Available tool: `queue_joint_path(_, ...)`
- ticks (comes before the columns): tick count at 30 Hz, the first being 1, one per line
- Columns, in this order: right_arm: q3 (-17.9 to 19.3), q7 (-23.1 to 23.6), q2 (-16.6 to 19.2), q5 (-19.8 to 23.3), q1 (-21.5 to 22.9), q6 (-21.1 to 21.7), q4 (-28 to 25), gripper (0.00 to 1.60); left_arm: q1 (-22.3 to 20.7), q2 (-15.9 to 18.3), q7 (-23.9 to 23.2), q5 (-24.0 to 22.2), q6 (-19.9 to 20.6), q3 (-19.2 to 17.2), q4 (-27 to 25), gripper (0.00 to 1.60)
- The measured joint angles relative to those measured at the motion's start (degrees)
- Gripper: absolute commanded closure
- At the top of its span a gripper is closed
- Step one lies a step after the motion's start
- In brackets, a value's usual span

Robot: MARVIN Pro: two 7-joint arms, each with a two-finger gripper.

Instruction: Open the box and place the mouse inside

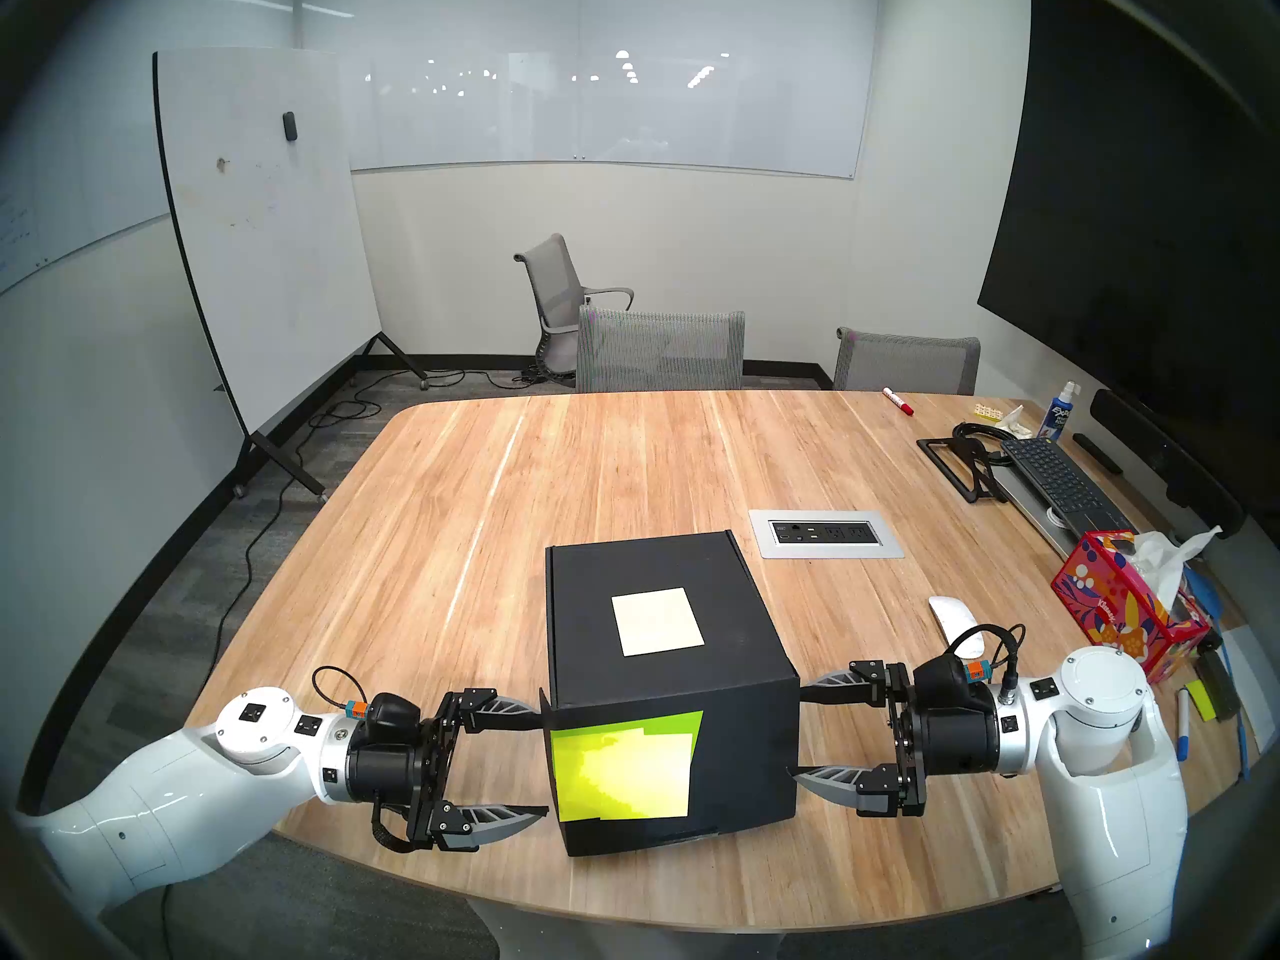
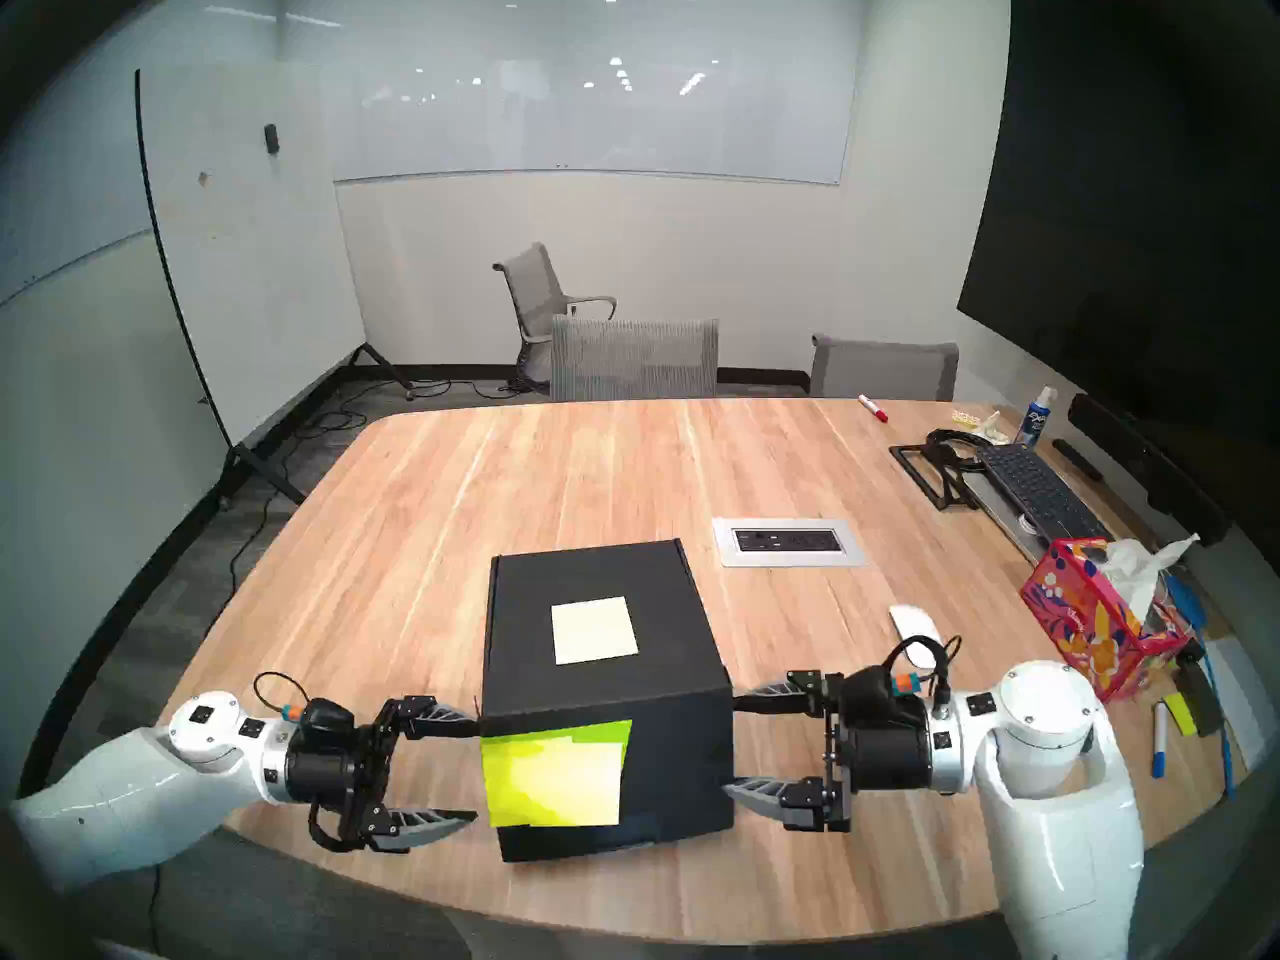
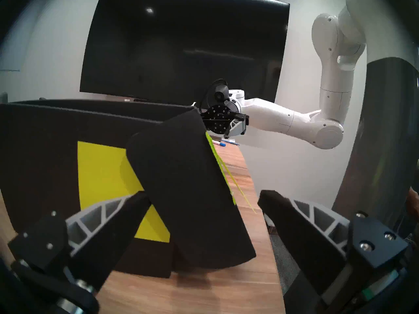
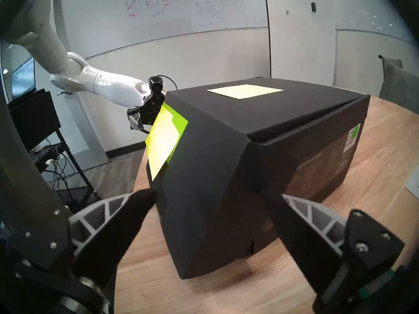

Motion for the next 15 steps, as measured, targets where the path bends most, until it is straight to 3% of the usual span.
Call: queue_joint_path(15, -1.1, -1.8, -0.1, -3.4, 1.8, -3.8, 5.0, 0.00, -0.1, -0.5, 0.3, 0.1, -0.5, 0.0, 1.0, 0.00)
